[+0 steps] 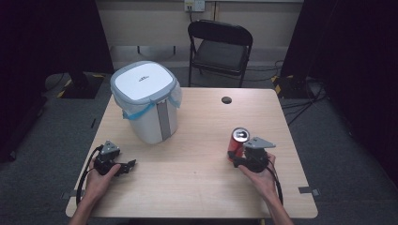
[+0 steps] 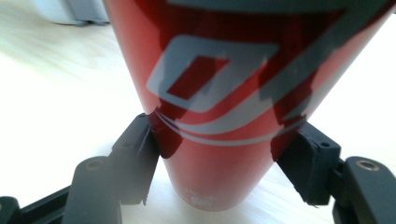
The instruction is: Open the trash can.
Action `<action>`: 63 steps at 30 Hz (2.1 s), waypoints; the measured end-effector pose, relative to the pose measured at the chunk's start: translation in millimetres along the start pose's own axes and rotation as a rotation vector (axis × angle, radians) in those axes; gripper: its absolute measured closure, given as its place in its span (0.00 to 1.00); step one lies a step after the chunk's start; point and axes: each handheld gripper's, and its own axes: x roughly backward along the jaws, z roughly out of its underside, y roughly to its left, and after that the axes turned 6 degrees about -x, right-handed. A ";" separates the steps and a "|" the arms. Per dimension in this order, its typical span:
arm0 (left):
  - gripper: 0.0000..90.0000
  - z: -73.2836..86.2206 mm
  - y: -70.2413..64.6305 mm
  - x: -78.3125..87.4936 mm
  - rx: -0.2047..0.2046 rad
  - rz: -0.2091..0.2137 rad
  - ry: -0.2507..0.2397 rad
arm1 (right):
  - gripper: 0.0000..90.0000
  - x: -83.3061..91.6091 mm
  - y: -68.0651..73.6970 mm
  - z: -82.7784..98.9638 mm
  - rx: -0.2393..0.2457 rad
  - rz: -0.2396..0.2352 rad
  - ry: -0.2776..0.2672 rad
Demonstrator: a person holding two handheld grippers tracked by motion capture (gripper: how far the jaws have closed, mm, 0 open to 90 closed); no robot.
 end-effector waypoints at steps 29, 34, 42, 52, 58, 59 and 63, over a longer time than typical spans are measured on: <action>0.16 0.0 0.1 0.1 -0.001 0.000 0.001 | 0.25 5.9 -68.4 27.5 -0.144 0.207 0.036; 0.16 0.0 0.0 0.0 0.001 -0.001 0.000 | 0.23 15.6 -65.9 31.3 -0.162 0.206 0.049; 0.16 0.0 -0.2 0.0 0.002 -0.002 -0.001 | 0.29 31.5 -50.4 40.4 -0.139 0.175 0.073; 0.19 -4.4 -2.9 1.2 0.026 -0.009 0.038 | 0.41 30.5 -0.8 25.5 -0.034 0.022 0.049; 0.29 -9.4 -2.0 3.4 0.021 0.012 0.021 | 0.47 0.8 22.1 -1.5 0.003 -0.047 0.024; 0.29 -14.5 -1.7 4.8 0.016 0.008 0.007 | 0.48 -15.0 28.4 -13.5 0.011 -0.075 0.012; 0.28 -28.2 5.0 7.0 0.014 -0.011 -0.014 | 0.50 -53.3 38.5 -37.9 0.016 -0.117 0.003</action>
